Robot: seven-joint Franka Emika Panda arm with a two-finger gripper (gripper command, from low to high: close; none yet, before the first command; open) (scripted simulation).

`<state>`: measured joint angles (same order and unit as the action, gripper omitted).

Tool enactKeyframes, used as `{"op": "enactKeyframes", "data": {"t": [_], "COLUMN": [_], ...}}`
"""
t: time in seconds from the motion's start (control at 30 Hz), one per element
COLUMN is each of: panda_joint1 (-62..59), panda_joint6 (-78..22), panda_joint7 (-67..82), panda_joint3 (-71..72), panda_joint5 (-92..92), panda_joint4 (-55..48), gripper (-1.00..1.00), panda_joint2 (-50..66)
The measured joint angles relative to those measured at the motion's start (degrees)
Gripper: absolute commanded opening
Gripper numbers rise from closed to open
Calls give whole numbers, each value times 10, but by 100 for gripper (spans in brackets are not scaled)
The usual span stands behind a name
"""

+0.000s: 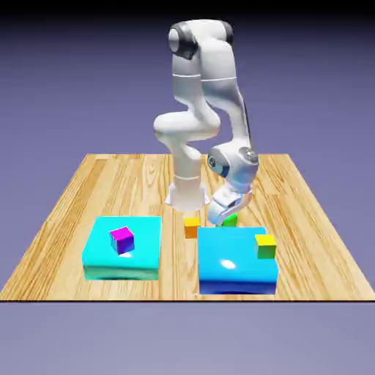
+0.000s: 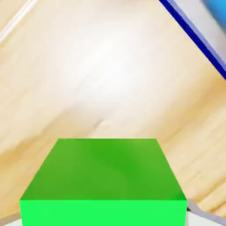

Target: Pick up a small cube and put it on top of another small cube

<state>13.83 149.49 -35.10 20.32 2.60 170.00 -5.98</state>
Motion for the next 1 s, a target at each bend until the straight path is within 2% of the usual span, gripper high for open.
{"op": "enactKeyframes", "data": {"t": [0.13, 0.5, 0.8, 0.87, 0.97, 1.0], "panda_joint1": [0, 197, 199, 205, 198, 196], "panda_joint6": [-31, -140, -235, -240, -166, -143], "panda_joint7": [39, 313, 532, 544, 529, 525], "panda_joint3": [10, -147, -223, -229, -239, -242], "panda_joint5": [-56, -26, 151, 154, 173, 179], "panda_joint4": [-2, -222, -408, -416, -391, -384], "gripper": [-100, -100, -100, -100, -100, 100], "panda_joint2": [-30, 36, 82, 84, 133, 148]}}
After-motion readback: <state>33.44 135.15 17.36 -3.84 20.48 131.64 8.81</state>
